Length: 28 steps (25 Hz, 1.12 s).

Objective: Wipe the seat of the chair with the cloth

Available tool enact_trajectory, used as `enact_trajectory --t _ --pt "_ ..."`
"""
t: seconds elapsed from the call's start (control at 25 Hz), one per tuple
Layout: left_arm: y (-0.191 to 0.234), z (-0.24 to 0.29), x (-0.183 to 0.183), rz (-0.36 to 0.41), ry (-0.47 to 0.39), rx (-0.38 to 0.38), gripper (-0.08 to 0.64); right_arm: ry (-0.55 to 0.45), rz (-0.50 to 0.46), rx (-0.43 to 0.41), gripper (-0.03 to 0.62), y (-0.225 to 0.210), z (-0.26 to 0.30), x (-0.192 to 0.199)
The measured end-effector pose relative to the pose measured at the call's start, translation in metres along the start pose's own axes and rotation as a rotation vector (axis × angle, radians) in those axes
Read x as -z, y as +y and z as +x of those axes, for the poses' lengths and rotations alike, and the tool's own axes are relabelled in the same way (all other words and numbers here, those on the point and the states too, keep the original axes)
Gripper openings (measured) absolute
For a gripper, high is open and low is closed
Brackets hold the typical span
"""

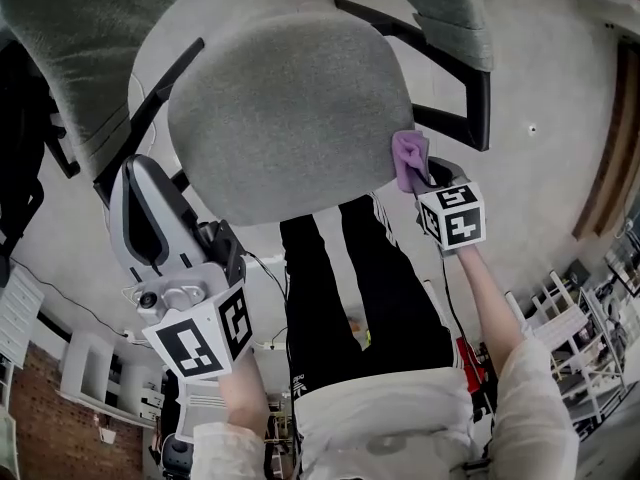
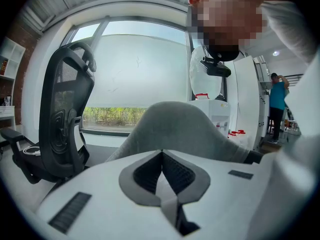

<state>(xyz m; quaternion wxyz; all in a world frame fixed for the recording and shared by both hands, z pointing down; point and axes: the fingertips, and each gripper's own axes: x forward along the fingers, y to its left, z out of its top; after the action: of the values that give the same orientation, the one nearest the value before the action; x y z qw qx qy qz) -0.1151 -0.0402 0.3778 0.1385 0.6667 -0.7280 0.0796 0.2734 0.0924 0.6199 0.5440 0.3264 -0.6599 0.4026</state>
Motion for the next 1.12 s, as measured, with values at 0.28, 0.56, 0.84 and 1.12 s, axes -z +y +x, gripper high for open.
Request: enact_trajectory --t 0.28,0.56,0.84,1.12 --pt "-0.017 0.001 -0.002 0.004 -0.001 0.023 0.012 0.056 -0.044 0.122 0.095 -0.043 0.000 0.018" --pt "-0.017 -0.002 -0.006 0.021 -0.012 0.027 0.012 0.044 -0.045 0.119 0.095 -0.038 -0.010 0.019" --pt "-0.016 -0.020 -0.037 -0.015 -0.062 0.008 0.012 -0.151 -0.034 0.052 0.095 0.017 -0.067 -0.038" --pt "-0.013 -0.057 -0.160 -0.061 -0.241 0.001 0.014 -0.485 -0.095 -0.010 0.095 0.102 -0.180 -0.174"
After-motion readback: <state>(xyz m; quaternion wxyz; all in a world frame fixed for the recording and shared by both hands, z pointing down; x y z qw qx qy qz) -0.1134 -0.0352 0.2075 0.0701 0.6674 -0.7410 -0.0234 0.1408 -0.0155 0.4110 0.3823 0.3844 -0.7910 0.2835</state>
